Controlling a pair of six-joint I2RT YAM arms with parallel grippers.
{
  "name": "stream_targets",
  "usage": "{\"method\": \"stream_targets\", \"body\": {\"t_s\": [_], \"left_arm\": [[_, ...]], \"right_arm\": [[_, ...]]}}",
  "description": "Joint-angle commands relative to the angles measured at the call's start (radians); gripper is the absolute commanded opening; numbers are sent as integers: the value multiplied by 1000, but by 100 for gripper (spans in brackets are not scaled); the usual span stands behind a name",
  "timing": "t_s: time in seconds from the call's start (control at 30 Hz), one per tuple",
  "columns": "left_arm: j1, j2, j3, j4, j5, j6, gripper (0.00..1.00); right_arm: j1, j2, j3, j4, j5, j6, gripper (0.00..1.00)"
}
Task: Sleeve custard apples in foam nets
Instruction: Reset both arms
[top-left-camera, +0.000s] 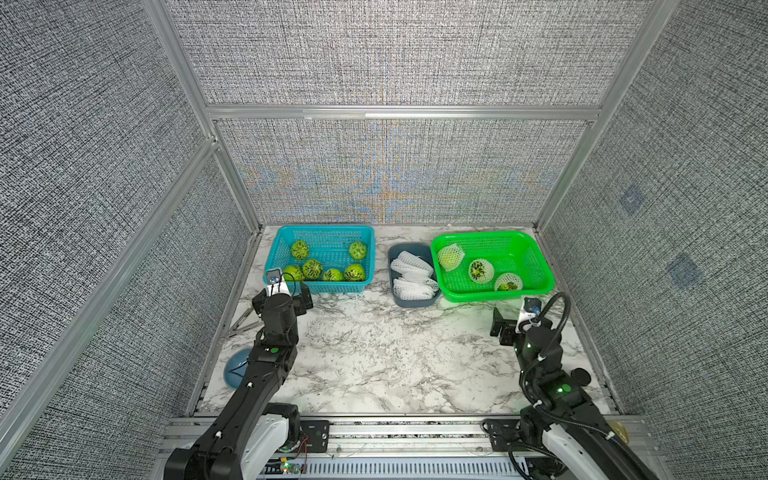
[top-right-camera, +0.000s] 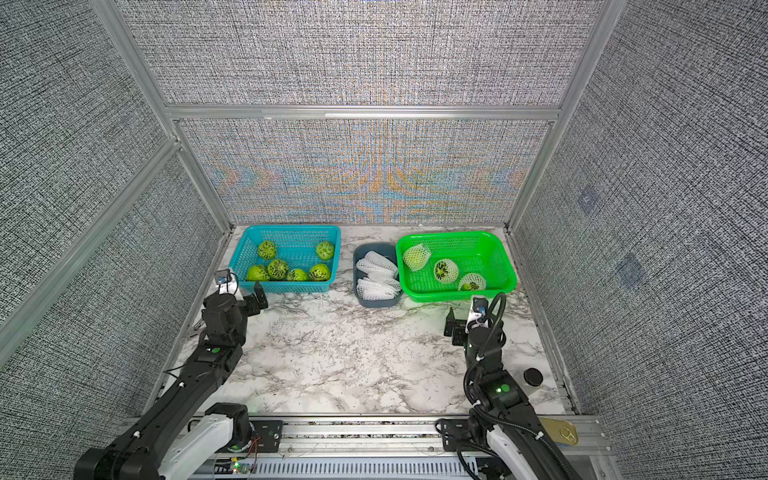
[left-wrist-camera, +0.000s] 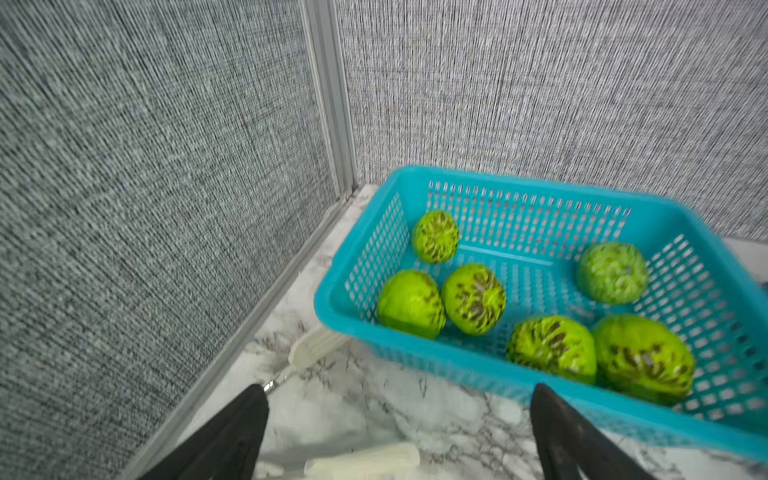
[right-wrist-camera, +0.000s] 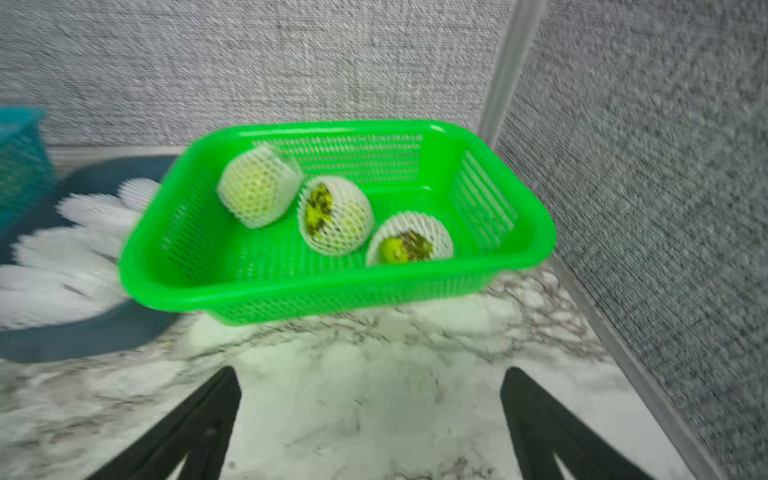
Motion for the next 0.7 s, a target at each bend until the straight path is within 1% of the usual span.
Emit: {"method": "stream_targets", "body": {"t_s": [0.0, 0.07, 0.13, 0.17, 0.2, 0.27, 0.3, 0.33, 0.37, 0.4, 0.43, 0.47, 0.5, 0.53, 0.6, 0.63, 0.67], "left_arm": [[8, 66, -50, 319, 22, 20, 99], [11, 145, -75, 432, 31, 43, 99], [10, 230, -94, 532, 8, 59, 99], [10, 282, -102, 587, -13, 80, 99], [10, 325, -102, 617, -26, 112, 98], [10, 385, -108, 686, -35, 133, 98], [12, 417, -119, 738, -27, 144, 98], [12, 438, -117, 748, -19, 143, 98], [12, 463, -124, 768, 9, 147, 98], [14, 496, -143, 829, 42, 158, 98], [14, 533, -161, 905, 71, 178, 99], [19, 549, -162, 925, 76, 181, 99], [31, 522, -144, 841, 94, 149, 99], [46, 512, -136, 808, 119, 133, 99], [83, 534, -153, 866, 217, 135, 99], [90, 543, -157, 879, 239, 135, 99], [91, 556, -163, 895, 257, 140, 99]], "right_arm": [[-39, 36, -96, 438, 80, -32, 98], [-80, 144, -84, 504, 44, -64, 98], [-118, 295, -54, 540, 7, -94, 99], [-142, 373, -52, 590, -15, -97, 98], [-164, 452, -63, 677, -36, -96, 98], [-201, 585, -83, 846, -77, -80, 99], [-215, 664, -85, 940, -89, -81, 98], [-220, 722, -84, 1021, -101, -92, 98], [-230, 792, -72, 1091, -112, -96, 98], [-236, 850, -54, 1140, -131, -113, 98], [-242, 899, -34, 1155, -140, -124, 99], [-250, 947, -15, 1167, -148, -124, 98], [-260, 990, -4, 1186, -161, -120, 99], [-268, 1020, 3, 1203, -174, -116, 99], [-284, 1076, 24, 1208, -211, -108, 99], [-285, 1091, 35, 1212, -210, -112, 99], [-288, 1075, 54, 1153, -214, -106, 99]]}}
